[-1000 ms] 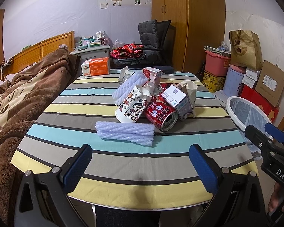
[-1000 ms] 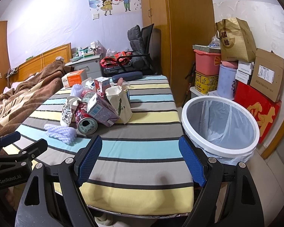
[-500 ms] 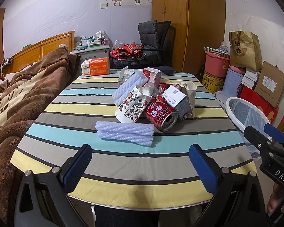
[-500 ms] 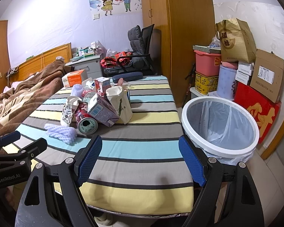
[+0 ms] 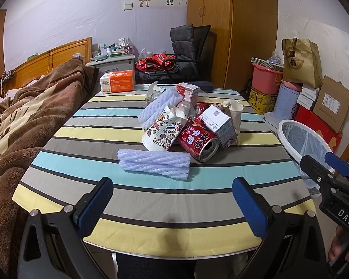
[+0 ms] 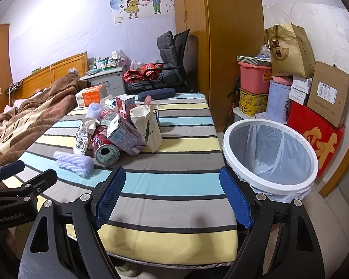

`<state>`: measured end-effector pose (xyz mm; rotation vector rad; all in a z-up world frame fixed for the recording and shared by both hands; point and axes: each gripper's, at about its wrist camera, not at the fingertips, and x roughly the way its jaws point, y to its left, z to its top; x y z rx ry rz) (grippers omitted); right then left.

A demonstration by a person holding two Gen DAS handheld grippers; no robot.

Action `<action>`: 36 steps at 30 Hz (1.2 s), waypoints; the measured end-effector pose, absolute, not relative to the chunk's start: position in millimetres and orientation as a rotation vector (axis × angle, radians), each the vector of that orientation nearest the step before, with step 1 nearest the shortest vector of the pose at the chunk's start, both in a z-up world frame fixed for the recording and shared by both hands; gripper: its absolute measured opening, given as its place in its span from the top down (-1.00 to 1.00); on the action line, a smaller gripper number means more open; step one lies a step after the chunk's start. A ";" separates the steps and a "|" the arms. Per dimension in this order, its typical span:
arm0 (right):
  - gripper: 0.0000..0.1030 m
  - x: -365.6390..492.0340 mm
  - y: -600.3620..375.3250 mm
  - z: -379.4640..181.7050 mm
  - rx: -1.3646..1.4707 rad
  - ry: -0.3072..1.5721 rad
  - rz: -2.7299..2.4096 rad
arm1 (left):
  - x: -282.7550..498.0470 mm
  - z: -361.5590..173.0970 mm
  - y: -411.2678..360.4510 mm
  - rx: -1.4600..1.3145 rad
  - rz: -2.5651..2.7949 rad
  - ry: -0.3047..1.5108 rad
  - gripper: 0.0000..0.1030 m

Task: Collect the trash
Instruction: 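Grasp the white foam net with the left tool while the right tool grasps the white paper bag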

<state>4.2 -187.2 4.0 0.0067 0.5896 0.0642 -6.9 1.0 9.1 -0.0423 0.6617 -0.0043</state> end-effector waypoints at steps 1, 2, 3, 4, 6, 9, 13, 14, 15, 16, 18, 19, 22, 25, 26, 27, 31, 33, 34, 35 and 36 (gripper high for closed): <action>-0.64 4.2 -187.1 3.9 0.006 0.590 0.065 | -6.8 9.1 1.0 -0.042 -0.004 0.663 -1.00; -0.64 4.7 -186.8 3.9 0.004 0.590 0.065 | -6.3 9.1 1.3 -0.043 -0.003 0.666 -1.00; -0.64 5.0 -186.7 4.1 0.002 0.589 0.066 | -5.9 8.6 2.0 -0.043 -0.004 0.667 -1.00; -0.64 5.3 -186.5 4.3 0.001 0.590 0.066 | -5.6 8.5 2.2 -0.044 -0.004 0.667 -1.00; -0.64 5.6 -186.5 4.3 0.001 0.589 0.066 | -4.7 7.9 3.5 -0.045 -0.004 0.668 -1.00; -0.64 5.9 -186.7 4.3 0.001 0.588 0.067 | -3.4 7.4 4.7 -0.046 -0.005 0.671 -1.00; -0.64 8.9 -184.2 4.2 -0.005 0.591 0.068 | -0.1 6.2 6.2 -0.045 -0.008 0.676 -1.00; -0.64 10.5 -184.3 4.0 -0.006 0.591 0.070 | 1.8 5.8 7.3 -0.047 -0.011 0.679 -1.00; -0.64 12.4 -184.0 3.6 -0.007 0.592 0.075 | 3.5 4.9 8.6 -0.052 -0.018 0.682 -1.00; -0.64 15.3 -184.0 3.2 -0.007 0.593 0.082 | 6.3 3.4 11.2 -0.065 -0.025 0.687 -1.00; -0.64 23.7 -184.6 1.7 -0.005 0.593 0.086 | 11.4 0.8 16.0 -0.088 -0.034 0.694 -1.00; -0.64 27.4 -184.8 0.6 -0.005 0.596 0.092 | 14.5 -1.2 18.5 -0.094 -0.036 0.696 -1.00; -0.64 41.4 -183.1 -4.5 -0.005 0.619 0.113 | 30.2 -11.7 24.9 -0.090 -0.018 0.742 -0.99; -0.64 55.6 -177.6 -7.5 -0.030 0.635 0.122 | 40.9 -17.5 30.4 -0.109 -0.018 0.758 -0.94; -0.64 60.9 -175.0 -7.6 -0.045 0.630 0.130 | 44.1 -19.4 31.6 -0.118 -0.017 0.767 -0.94; -0.64 65.5 -173.5 -8.1 -0.049 0.636 0.138 | 47.1 -21.1 33.7 -0.128 -0.018 0.777 -0.94; -0.64 86.8 -171.5 -10.6 -0.033 0.665 0.155 | 61.5 -28.0 39.2 -0.171 -0.039 0.810 -0.89; -0.64 97.2 -170.0 -11.1 -0.033 0.670 0.162 | 65.9 -30.2 41.1 -0.188 -0.043 0.817 -0.88; -0.64 99.6 -169.2 -12.0 -0.033 0.676 0.160 | 67.7 -30.8 41.2 -0.184 -0.042 0.815 -0.88; -0.64 103.2 -168.3 -11.5 -0.033 0.677 0.162 | 70.0 -32.1 40.8 -0.182 -0.044 0.820 -0.88; -0.64 103.9 -167.0 -11.7 -0.033 0.671 0.168 | 73.8 -33.8 40.2 -0.182 -0.042 0.830 -0.88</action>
